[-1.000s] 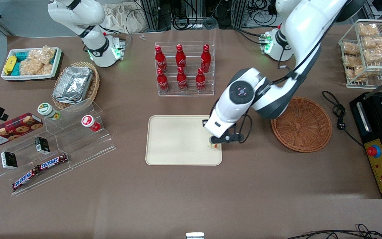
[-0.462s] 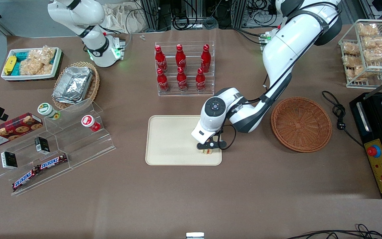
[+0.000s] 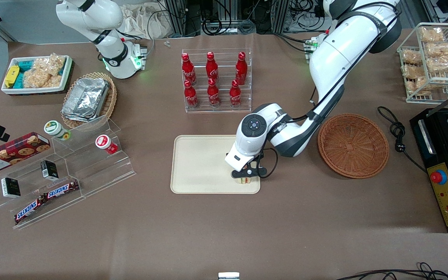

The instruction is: Place sandwich from basket to tray

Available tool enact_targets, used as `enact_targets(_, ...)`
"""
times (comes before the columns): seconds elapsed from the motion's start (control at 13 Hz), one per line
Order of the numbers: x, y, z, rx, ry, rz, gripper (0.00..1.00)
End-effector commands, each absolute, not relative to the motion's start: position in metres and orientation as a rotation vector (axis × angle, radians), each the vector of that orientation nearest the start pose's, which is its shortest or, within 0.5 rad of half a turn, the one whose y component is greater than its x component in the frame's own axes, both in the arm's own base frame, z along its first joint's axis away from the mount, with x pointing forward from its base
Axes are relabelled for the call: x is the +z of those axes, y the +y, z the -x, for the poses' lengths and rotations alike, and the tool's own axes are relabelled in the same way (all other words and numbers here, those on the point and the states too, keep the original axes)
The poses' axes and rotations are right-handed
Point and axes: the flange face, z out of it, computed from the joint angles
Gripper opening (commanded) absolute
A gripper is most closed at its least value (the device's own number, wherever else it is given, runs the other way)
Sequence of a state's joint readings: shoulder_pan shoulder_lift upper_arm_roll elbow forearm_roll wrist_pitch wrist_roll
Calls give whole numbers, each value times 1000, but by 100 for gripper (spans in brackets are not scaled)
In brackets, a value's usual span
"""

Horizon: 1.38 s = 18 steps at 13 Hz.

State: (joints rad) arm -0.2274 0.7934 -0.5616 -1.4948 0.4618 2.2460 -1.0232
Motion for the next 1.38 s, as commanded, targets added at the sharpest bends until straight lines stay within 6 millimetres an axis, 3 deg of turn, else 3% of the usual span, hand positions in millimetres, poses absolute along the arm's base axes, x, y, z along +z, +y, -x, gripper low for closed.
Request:
enact_targets(0.0,316,-420,-578,-141,-249,3148,100)
enact_targets(0.23,387,-378,-591,-175,-376,3122,100)
enact_targets(0.31,407,-343,-604,-165,-462,3118,100)
enact_targets(0.38,438,-327,-601,-164,-419,3132,100)
enact_targets(0.46,455,-314,-594,-117,-325,3123,100)
enact_targets(0.62,482,-259,-591,-30,-208,3117,100)
enact_targets(0.77,513,-184,-585,-8,-151,3188,100)
enact_targets(0.92,524,-122,-562,-12,-22,3184,100)
enact_targets(1.31,530,-61,-555,129,98,3145,100)
